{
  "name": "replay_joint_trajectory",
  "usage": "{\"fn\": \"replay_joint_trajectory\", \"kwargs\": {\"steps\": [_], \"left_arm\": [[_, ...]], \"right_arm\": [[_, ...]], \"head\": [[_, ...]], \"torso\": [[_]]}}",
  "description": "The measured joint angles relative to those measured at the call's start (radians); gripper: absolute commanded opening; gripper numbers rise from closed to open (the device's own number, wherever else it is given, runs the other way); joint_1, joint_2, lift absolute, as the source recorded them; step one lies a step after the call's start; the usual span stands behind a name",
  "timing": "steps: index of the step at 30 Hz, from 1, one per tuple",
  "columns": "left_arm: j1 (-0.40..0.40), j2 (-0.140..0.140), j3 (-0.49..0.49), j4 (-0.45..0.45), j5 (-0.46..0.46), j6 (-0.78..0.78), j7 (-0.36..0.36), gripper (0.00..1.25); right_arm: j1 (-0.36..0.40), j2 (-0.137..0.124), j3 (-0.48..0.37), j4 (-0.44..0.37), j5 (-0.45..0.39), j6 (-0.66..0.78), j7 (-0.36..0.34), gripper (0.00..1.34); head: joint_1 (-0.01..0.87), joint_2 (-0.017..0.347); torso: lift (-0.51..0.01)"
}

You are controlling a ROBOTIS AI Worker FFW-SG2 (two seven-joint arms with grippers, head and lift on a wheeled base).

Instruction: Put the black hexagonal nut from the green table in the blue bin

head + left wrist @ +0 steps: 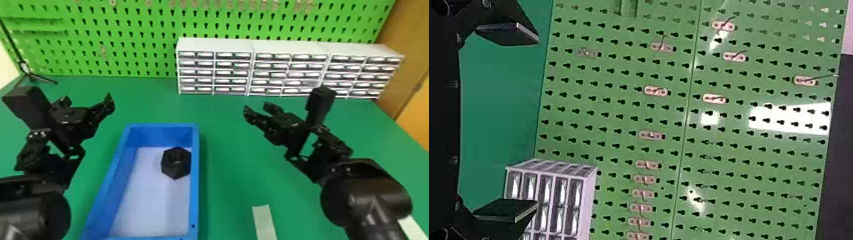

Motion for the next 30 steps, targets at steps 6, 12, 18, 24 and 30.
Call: {"fn": "replay_joint_trajectory", "kwargs": {"steps": [6,12,18,24,30], "left_arm": [[0.004,0.000,0.001,0.000,0.006,-0.002,0.000,1.12],[0.006,0.000,0.003,-0.002,0.015,-0.003,0.000,1.12],[0.009,0.000,0.010,-0.002,0.027,-0.007,0.000,1.12],[0.012,0.000,0.012,-0.002,0.032,-0.011,0.000,1.12],[0.012,0.000,0.014,-0.002,0.040,-0.011,0.000,1.12]], "right_arm": [[0.039,0.029,-0.091,-0.018,0.044,0.000,0.000,0.83],[0.073,0.050,-0.170,-0.038,0.078,-0.001,0.000,0.83],[0.095,0.070,-0.227,-0.051,0.101,-0.007,0.000,0.84],[0.113,0.078,-0.261,-0.064,0.108,-0.012,0.000,0.84],[0.123,0.071,-0.278,-0.069,0.093,-0.016,0.000,0.84]], "head": [[0.692,0.008],[0.692,0.008],[0.692,0.008],[0.692,0.008],[0.692,0.008]], "torso": [[-0.097],[-0.097],[-0.097],[-0.097],[-0.097]]}}
